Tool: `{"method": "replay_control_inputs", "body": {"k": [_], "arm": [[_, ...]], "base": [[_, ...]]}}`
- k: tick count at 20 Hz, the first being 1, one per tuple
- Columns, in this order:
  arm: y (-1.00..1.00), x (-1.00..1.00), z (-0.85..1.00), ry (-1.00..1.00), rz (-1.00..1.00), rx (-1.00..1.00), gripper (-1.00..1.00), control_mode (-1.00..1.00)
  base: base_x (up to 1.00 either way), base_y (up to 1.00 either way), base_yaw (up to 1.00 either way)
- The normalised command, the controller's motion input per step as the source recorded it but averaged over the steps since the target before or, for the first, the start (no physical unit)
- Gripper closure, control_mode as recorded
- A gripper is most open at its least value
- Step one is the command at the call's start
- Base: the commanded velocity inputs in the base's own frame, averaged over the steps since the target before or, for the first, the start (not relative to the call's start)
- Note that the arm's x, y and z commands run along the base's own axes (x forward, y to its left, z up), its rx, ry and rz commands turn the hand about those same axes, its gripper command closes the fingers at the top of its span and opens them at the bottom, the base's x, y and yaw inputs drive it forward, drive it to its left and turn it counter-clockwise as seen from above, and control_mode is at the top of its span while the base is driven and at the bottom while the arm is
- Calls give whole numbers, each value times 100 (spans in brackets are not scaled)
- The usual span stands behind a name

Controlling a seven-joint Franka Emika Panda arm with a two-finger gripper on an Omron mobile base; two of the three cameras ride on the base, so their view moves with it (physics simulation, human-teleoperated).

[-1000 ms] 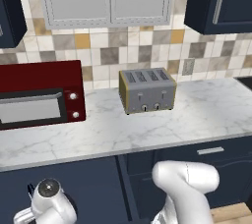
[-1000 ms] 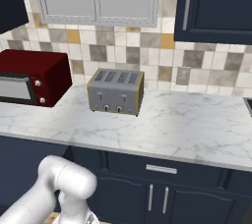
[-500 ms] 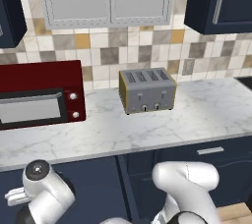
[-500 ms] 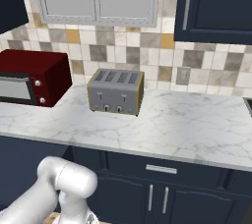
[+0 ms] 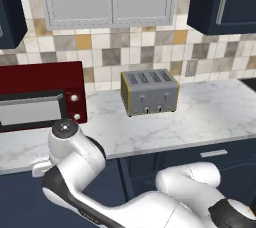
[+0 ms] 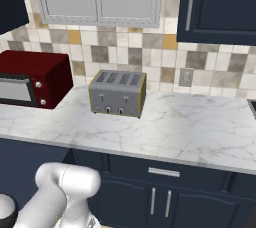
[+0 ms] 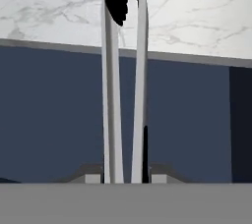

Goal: Take the tongs from the drawer on the left and place them on the dining counter next to the tray containing the hot dog.

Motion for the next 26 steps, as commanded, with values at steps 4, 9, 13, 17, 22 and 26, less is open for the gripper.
{"method": "replay_control_inputs", "body": {"k": [4,9,13,17,22,26], "arm": [[-100,9,100,0,4,0,100,-100],[-100,22,79,0,5,4,100,-100],[-100,30,18,0,1,13,100,-100],[-100,24,6,2,0,16,100,-100],[-100,41,4,8,0,11,100,-100],[-77,35,3,4,0,2,100,-100]], "base": [[0,0,0],[0,0,0],[0,0,0],[0,0,0],[0,0,0],[0,0,0]]}}
